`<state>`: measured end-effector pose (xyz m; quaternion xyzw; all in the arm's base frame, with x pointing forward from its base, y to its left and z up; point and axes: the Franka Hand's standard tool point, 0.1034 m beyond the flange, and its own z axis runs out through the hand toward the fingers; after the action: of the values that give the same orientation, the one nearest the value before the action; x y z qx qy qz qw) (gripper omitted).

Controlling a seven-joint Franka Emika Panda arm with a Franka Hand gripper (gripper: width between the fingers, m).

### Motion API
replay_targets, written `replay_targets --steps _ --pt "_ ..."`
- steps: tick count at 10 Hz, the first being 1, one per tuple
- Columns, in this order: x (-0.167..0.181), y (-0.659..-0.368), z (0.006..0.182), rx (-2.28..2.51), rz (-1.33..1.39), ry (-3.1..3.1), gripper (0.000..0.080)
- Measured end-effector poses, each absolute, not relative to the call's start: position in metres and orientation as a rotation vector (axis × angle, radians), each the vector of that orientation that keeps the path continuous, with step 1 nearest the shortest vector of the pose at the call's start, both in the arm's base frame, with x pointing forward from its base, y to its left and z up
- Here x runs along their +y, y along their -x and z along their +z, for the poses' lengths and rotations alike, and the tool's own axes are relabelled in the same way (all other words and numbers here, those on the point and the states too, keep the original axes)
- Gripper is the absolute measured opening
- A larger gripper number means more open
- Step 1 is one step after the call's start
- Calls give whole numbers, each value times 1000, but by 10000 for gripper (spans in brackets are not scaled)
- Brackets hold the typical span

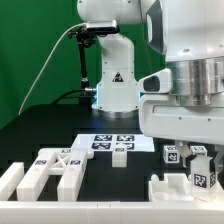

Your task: Assemble chair

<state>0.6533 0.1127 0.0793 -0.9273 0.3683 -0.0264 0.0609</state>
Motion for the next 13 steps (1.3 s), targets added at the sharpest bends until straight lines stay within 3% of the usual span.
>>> replay_targets --steps 4,5,6,8,13 --pt "114 -650 78 1744 15 2415 287" --pt "114 -650 78 1712 12 2438 363" --pt "114 -650 78 1670 6 2468 363" --pt "114 -651 78 1170 -48 2752 616" --pt "120 -648 77 402 -91 3002 648"
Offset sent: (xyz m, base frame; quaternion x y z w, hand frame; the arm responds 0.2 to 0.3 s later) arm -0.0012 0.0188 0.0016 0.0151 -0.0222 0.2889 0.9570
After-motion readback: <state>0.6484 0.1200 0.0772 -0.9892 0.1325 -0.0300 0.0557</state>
